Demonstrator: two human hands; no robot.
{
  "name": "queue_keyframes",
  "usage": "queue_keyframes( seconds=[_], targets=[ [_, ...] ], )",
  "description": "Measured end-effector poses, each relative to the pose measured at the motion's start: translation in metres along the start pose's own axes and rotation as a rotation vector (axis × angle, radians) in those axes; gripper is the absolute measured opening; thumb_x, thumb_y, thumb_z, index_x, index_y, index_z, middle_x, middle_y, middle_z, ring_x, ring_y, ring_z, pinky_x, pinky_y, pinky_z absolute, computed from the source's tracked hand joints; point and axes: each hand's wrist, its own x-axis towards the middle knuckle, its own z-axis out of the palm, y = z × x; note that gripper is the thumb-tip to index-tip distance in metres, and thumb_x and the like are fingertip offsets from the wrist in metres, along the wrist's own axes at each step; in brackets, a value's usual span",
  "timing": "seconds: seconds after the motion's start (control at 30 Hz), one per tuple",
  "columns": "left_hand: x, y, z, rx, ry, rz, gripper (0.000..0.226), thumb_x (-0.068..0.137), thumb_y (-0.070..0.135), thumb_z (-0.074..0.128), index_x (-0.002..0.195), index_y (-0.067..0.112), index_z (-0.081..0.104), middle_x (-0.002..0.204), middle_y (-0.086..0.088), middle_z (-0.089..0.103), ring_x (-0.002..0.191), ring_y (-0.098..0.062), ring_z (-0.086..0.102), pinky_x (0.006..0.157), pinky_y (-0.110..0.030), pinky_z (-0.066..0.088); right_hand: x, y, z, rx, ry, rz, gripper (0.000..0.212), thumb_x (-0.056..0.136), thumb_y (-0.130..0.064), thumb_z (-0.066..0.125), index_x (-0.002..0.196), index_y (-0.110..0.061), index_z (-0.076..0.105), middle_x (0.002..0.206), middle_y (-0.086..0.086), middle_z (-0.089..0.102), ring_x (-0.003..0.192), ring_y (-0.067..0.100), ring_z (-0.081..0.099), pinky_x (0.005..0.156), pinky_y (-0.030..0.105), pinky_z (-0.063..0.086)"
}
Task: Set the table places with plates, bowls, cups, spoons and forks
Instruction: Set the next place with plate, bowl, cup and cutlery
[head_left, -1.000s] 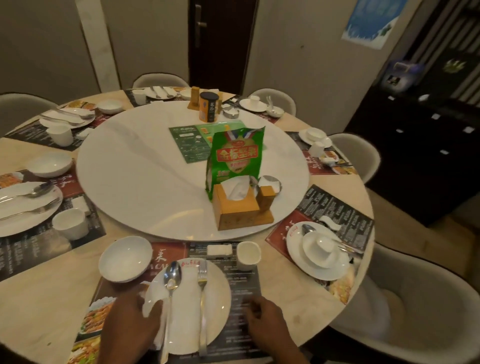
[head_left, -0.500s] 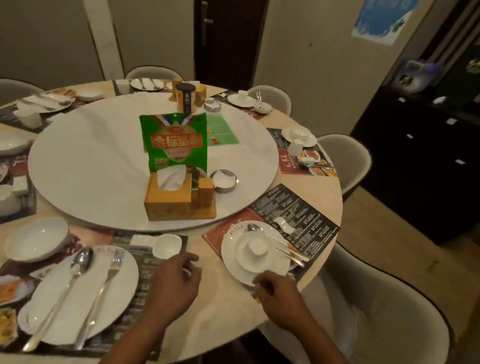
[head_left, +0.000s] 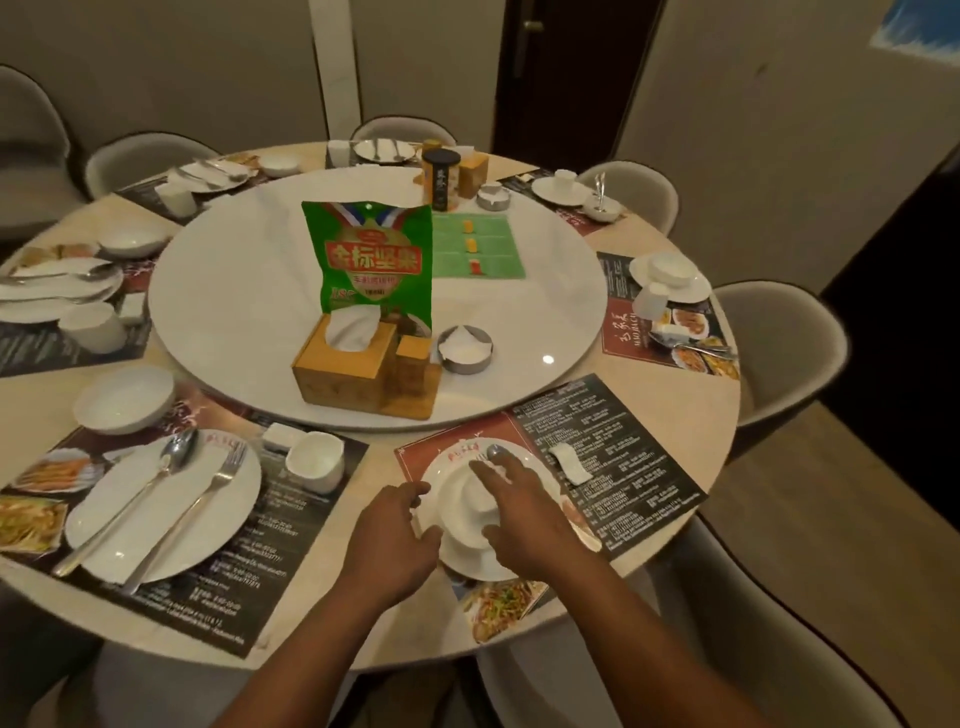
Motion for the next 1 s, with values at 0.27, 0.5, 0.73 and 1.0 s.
queue_keyframes(
  seconds=[0.27,0.5,0.73,1.0],
  targets=[
    [0.028,0.004,0.014,-0.031,0.029,0.036,0.060,0.078,0.021,0.073,0.133,0.029,0.052,0.132,0.006,0.057,0.118,-0.015,0.055,0.100,-0.032,0.048,0.026,0.015,0.004,0.048,-0.032,-0.144,0.071,0.081,-0.009,0.072,0.142,-0.030,0.043,0.145,-0.004,0.038,0.135,0.025,0.037,0.104,0.037,0.042],
    [0.048,0.059,0.022,-0.501,-0.069,0.012,0.035,0.089,0.038,0.067,0.120,0.047,0.053,0.118,0.022,0.059,0.107,-0.004,0.058,0.094,-0.031,0.049,0.015,0.041,-0.054,0.679,0.150,-0.048,0.060,0.079,-0.022,0.080,0.128,-0.042,0.050,0.130,-0.021,0.053,0.122,0.004,0.052,0.095,0.031,0.053],
    [0.074,0.133,0.082,-0.842,-0.140,-0.124,0.045,0.081,0.028,0.077,0.120,0.042,0.060,0.118,0.003,0.067,0.102,-0.019,0.068,0.082,-0.040,0.060,0.019,0.114,-0.085,0.839,0.153,-0.005,0.055,0.078,-0.025,0.081,0.119,-0.035,0.047,0.117,-0.014,0.061,0.109,0.013,0.063,0.082,0.037,0.059],
    [0.102,0.205,0.173,-0.216,0.224,0.034,0.069,0.066,0.046,0.077,0.129,0.038,0.049,0.120,0.011,0.053,0.112,-0.009,0.051,0.091,-0.022,0.038,0.056,0.212,-0.087,0.368,0.340,-0.151,0.054,0.073,-0.020,0.077,0.119,-0.030,0.051,0.113,-0.015,0.050,0.103,-0.002,0.048,0.083,0.017,0.042]
  ],
)
